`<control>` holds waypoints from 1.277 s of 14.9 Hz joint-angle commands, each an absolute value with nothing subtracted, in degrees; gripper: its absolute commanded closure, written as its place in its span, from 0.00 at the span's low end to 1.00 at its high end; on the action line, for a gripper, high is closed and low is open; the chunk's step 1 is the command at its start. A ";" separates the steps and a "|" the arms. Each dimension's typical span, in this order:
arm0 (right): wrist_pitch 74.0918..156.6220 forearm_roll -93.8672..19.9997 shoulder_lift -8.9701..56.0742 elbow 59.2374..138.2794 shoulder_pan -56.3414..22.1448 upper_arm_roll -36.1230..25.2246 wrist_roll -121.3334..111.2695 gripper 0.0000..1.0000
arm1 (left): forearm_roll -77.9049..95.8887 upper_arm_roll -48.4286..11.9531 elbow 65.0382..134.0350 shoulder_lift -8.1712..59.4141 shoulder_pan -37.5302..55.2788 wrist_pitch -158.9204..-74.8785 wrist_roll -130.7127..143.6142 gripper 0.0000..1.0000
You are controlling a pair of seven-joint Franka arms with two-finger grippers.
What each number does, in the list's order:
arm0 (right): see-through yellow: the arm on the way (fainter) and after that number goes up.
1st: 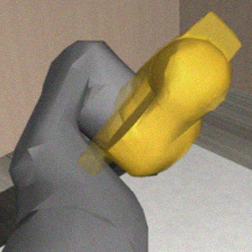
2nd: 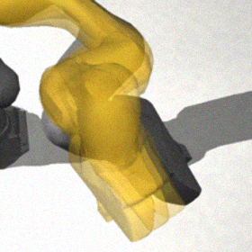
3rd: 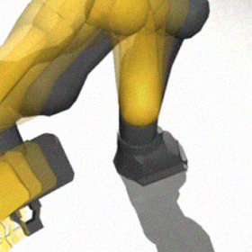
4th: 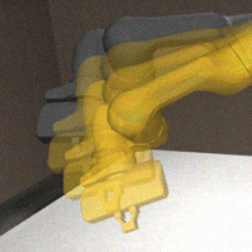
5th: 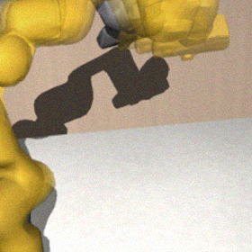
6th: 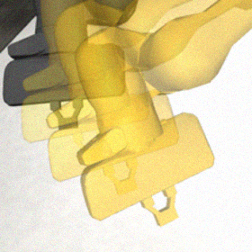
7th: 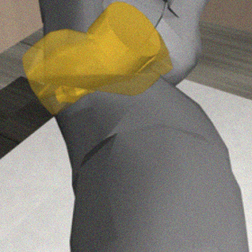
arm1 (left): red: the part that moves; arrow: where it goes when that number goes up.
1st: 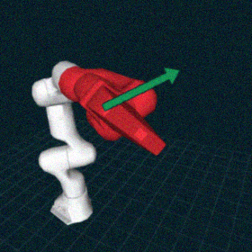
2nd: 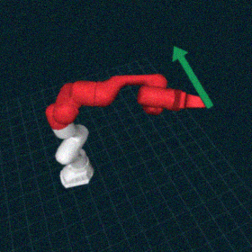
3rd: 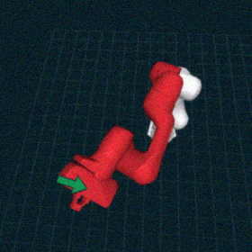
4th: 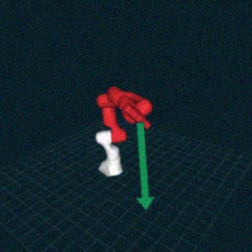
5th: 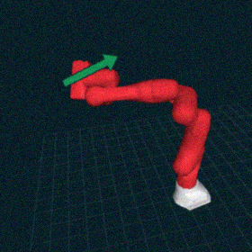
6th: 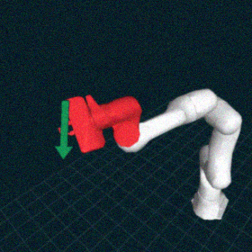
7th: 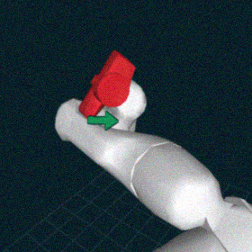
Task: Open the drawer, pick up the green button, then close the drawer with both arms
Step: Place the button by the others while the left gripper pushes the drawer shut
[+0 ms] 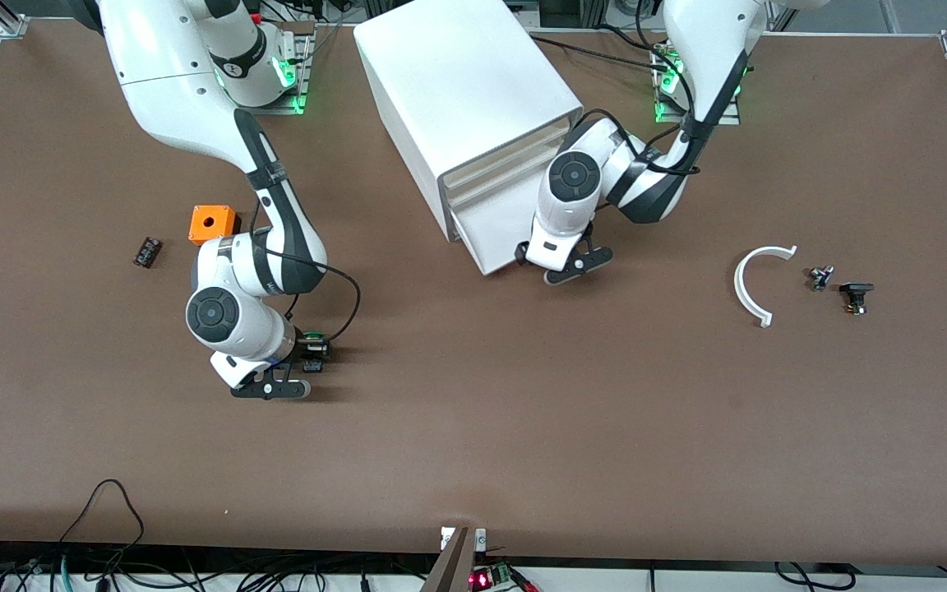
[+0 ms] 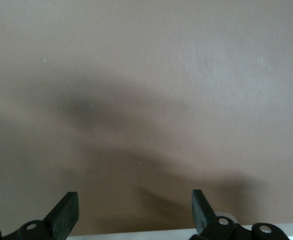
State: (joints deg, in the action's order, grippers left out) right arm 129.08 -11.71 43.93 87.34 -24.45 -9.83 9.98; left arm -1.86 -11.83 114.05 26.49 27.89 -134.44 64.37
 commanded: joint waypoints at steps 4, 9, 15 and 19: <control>126.22 -14.15 38.16 86.57 -23.12 -10.98 5.74 0.00 | 0.16 -15.64 116.89 24.43 27.51 -134.30 65.92 0.01; 119.11 -14.06 30.16 87.01 -23.03 -15.03 0.54 0.00 | 5.70 -18.63 116.89 24.78 26.63 -134.21 65.48 0.00; 111.80 -10.20 23.04 87.97 -23.12 -17.14 0.18 0.00 | 8.52 -20.13 116.89 24.87 26.63 -133.42 65.13 0.00; 109.79 -7.75 18.03 90.44 -17.95 -14.52 -0.26 0.00 | 10.11 -20.39 116.81 24.87 26.72 -133.33 65.13 0.00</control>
